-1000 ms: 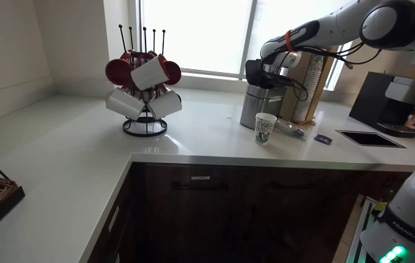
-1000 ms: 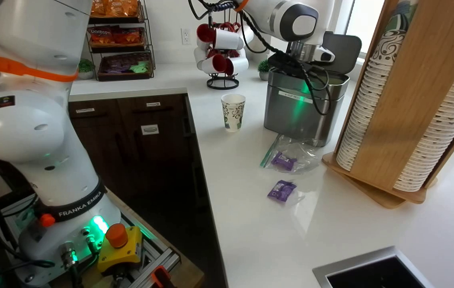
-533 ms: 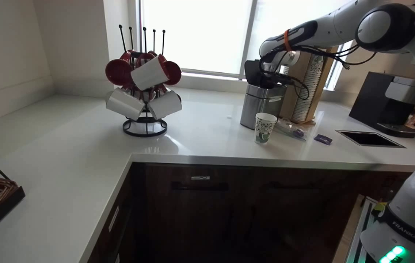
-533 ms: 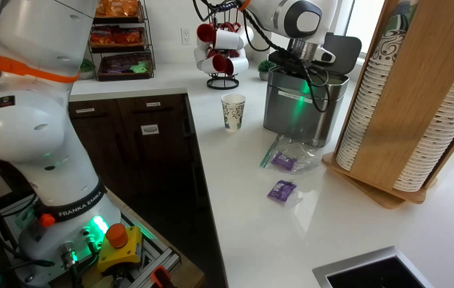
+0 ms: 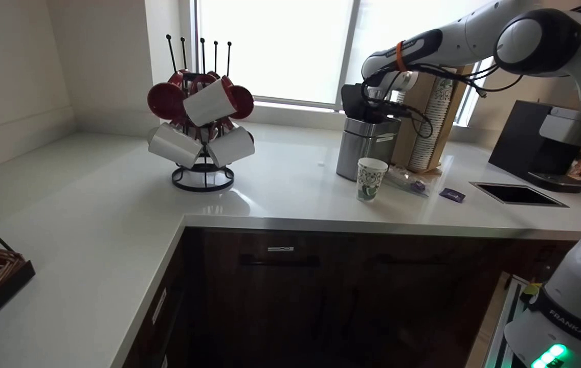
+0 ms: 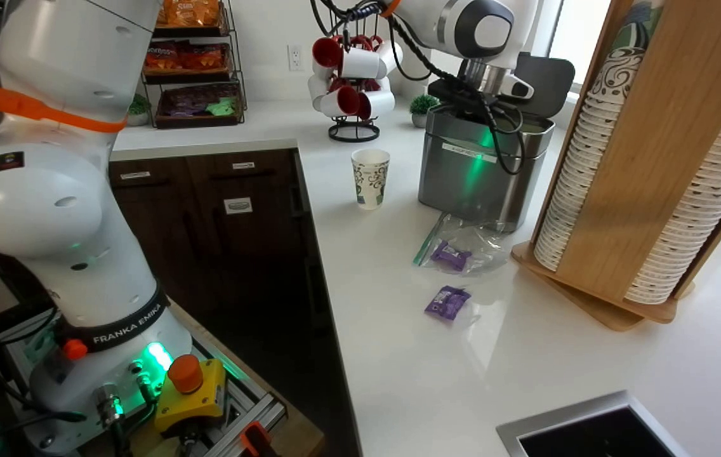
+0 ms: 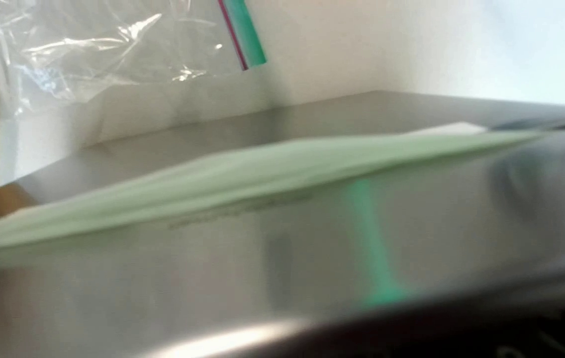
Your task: Remove a green packet from the silver bin and put it on the counter
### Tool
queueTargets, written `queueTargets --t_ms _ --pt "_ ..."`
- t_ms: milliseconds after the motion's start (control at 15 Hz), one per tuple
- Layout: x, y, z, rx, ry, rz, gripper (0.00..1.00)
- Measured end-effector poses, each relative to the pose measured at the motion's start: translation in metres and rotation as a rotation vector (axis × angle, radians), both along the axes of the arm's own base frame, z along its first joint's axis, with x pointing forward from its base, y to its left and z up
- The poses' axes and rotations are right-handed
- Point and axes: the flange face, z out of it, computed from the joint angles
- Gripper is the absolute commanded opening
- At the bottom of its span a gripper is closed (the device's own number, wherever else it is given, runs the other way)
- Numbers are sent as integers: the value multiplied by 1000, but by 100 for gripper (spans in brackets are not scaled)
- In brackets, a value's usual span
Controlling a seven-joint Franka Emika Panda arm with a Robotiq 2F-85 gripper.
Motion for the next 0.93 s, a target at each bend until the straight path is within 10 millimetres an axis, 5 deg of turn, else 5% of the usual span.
queueTargets --t_ms 267,467,933 --pt "-1 -2 1 1 10 -6 16" --pt "0 -2 3 1 12 -17 8" --pt "0 -1 9 0 6 -50 7"
